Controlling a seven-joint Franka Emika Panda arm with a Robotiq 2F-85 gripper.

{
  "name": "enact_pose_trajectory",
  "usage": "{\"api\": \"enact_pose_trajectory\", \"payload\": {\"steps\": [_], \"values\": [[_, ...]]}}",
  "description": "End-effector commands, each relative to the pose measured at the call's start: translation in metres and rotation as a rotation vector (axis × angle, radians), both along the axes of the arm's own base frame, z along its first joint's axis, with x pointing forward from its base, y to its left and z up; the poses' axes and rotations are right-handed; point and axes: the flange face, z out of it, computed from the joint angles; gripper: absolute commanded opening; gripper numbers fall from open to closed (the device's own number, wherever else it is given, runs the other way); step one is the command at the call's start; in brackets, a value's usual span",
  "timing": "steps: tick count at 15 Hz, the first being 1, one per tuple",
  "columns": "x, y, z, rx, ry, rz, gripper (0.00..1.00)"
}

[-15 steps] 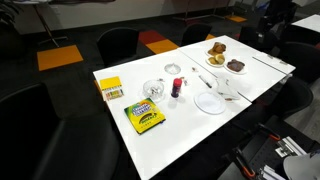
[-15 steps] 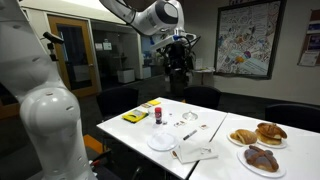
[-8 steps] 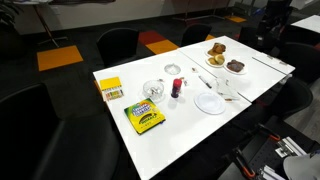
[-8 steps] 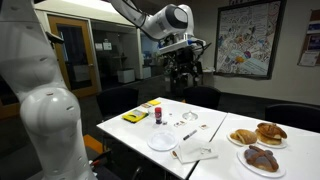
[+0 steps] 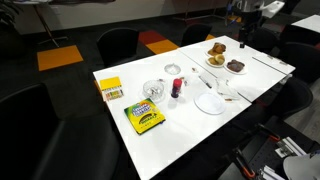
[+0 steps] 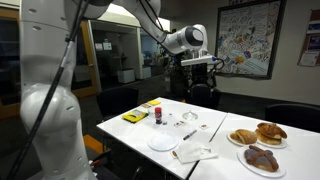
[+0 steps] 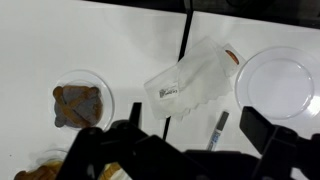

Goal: Move the glass lid to the left.

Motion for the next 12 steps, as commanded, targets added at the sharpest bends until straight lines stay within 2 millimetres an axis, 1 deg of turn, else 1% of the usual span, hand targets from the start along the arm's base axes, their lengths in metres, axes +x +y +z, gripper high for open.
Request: {"api": "enact_pose_trajectory", "payload": {"steps": [1,4,6,8,11,12], "values": [[0.047,0.005,-0.036,0.042,0.046,0.086,1.00],[0.075,0.017,-0.052,0.066,0.052,0.191,1.00],[0.090,0.034,-0.057,0.074,0.071,0.305,1.00],[0.099,0.053,-0.062,0.109,0.078,0.413,1.00],[0.104,0.067,-0.067,0.173,0.074,0.471,1.00],[0.115,0.064,-0.067,0.184,0.067,0.476,1.00]]}}
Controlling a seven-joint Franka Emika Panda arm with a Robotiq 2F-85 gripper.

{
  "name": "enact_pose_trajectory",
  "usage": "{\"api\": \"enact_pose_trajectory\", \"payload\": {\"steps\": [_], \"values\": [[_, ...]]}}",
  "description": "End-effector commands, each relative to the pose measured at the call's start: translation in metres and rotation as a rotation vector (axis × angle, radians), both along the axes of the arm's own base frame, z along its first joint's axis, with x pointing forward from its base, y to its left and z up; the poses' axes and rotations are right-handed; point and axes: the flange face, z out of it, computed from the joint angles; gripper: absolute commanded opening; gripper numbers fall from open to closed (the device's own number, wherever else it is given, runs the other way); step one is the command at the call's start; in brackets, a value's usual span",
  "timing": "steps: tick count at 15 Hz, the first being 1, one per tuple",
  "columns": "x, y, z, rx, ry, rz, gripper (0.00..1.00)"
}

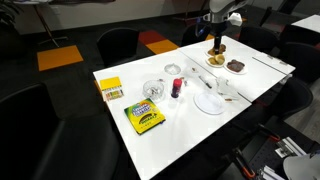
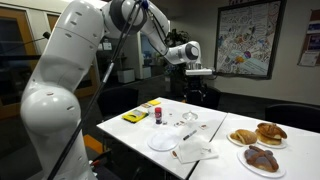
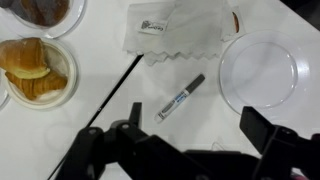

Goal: Move the glass lid to the left.

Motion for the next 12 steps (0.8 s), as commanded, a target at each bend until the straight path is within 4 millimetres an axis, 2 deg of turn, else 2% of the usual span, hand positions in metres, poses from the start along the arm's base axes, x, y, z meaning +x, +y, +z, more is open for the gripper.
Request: {"api": "enact_pose_trajectory", "payload": {"steps": [1,3,10,12], "values": [[0.018,0.000,0.000,0.056,0.001,0.045,1.00],[0.015,-0.001,0.003,0.041,0.024,0.089,1.00],[0.013,0.002,0.003,0.037,0.009,0.071,1.00],[0.020,0.000,-0.007,0.029,0.015,0.095,1.00]]}}
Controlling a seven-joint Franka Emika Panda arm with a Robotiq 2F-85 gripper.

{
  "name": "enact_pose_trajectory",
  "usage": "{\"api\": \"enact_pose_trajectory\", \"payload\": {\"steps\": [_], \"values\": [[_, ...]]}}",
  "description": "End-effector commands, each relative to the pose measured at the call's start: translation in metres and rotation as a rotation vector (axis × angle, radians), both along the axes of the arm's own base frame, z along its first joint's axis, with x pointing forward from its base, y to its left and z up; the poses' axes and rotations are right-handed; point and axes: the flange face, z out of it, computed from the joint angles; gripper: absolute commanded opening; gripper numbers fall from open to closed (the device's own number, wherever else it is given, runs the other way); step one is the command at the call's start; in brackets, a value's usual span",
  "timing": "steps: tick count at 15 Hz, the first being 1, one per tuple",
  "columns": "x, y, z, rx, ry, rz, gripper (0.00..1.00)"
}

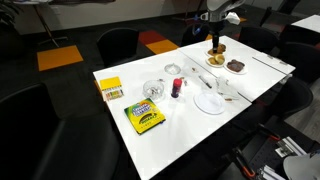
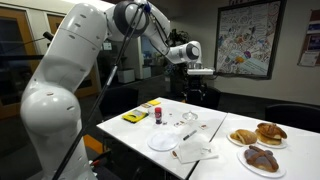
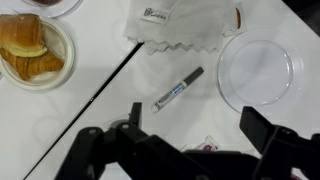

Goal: Move the glass lid to the left.

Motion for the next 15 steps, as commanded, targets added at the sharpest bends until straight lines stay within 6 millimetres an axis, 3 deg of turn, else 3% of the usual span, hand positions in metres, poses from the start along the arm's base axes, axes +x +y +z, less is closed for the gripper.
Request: {"api": "enact_pose_trajectory", "payload": {"steps": [1,7,13,15], "values": [[0.010,-0.002,-0.013,-0.006,0.009,0.039,1.00],[0.043,-0.014,-0.050,-0.044,-0.037,0.328,1.00],[0.080,0.014,-0.096,0.040,-0.050,0.579,1.00],[0.088,0.025,-0.103,0.101,-0.083,0.552,1.00]]}}
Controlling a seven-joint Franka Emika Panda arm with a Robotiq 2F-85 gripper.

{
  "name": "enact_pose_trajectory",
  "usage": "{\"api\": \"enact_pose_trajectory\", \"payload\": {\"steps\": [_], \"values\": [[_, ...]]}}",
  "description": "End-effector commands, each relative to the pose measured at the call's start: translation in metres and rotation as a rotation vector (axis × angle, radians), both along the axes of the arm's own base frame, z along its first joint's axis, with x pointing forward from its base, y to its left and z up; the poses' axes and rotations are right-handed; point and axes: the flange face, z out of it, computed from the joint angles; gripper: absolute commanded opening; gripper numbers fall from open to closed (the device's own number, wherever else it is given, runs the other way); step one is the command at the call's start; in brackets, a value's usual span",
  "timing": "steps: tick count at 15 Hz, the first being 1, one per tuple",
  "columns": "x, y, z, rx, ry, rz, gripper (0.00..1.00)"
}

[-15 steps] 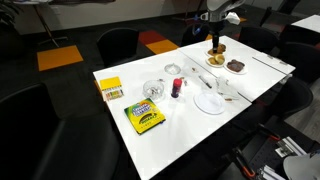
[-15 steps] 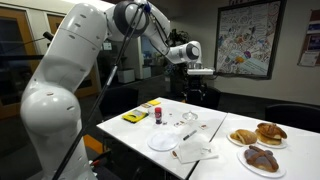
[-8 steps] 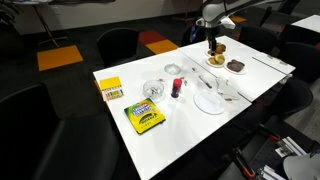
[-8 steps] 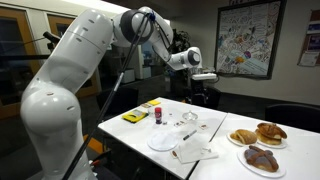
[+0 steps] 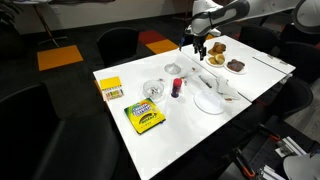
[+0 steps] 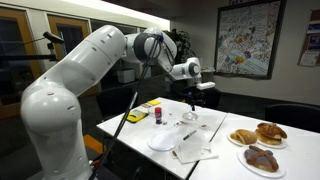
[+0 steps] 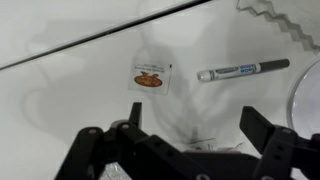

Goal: Move the glass lid to the left.

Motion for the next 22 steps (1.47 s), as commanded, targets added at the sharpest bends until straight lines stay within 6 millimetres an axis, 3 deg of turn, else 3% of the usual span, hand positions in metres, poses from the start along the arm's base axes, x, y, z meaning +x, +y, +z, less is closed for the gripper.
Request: {"api": "enact_pose_trajectory", "payload": {"steps": [1,22], "values": [[0.0049,0.0064,-0.0051,0.025,-0.004,0.003,1.00],[0.0068,0.0077,-0.0076,0.025,-0.005,0.001,1.00]]}}
